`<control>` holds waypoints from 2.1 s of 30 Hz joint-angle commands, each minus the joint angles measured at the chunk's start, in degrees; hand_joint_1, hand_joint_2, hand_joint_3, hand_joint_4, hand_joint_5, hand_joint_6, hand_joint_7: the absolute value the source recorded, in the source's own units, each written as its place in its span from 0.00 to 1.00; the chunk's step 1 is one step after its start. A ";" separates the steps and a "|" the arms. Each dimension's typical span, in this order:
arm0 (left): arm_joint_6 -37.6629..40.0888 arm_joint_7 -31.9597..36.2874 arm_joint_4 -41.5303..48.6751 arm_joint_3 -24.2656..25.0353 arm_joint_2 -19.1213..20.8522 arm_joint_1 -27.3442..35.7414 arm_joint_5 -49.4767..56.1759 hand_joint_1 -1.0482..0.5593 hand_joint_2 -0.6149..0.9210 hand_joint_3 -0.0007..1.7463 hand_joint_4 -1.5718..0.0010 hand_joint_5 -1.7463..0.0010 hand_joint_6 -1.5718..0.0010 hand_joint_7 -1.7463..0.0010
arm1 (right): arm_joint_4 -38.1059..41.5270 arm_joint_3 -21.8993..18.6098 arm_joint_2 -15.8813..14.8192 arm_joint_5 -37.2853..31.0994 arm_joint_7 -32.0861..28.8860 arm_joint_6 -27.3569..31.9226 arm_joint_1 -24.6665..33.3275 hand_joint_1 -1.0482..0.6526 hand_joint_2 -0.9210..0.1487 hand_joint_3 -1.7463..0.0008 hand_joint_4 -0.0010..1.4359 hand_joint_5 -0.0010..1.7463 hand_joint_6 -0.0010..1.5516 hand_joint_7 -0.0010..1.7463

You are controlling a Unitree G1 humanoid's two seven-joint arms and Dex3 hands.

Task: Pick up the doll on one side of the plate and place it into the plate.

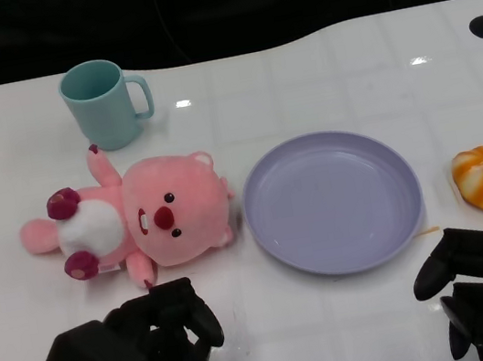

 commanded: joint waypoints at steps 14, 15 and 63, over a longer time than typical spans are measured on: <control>-0.30 -1.04 -0.26 0.54 0.79 0.08 -2.26 0.60 0.82 0.58 0.54 0.00 0.50 0.12 | -1.02 -0.49 -0.83 0.12 0.01 0.25 0.34 0.59 0.14 0.44 0.43 1.00 0.32 0.86; -0.42 -1.14 -0.23 0.49 0.97 0.01 -2.24 0.61 0.81 0.59 0.53 0.00 0.50 0.12 | -1.01 -0.49 -0.81 0.18 0.03 0.32 0.28 0.59 0.14 0.44 0.43 1.00 0.32 0.86; -4.53 -4.36 -7.55 3.57 6.71 -2.04 0.09 0.41 0.98 0.07 0.80 0.40 0.71 0.85 | -3.47 1.12 -0.18 0.07 -1.27 1.41 1.04 0.61 0.17 0.40 0.43 1.00 0.32 0.87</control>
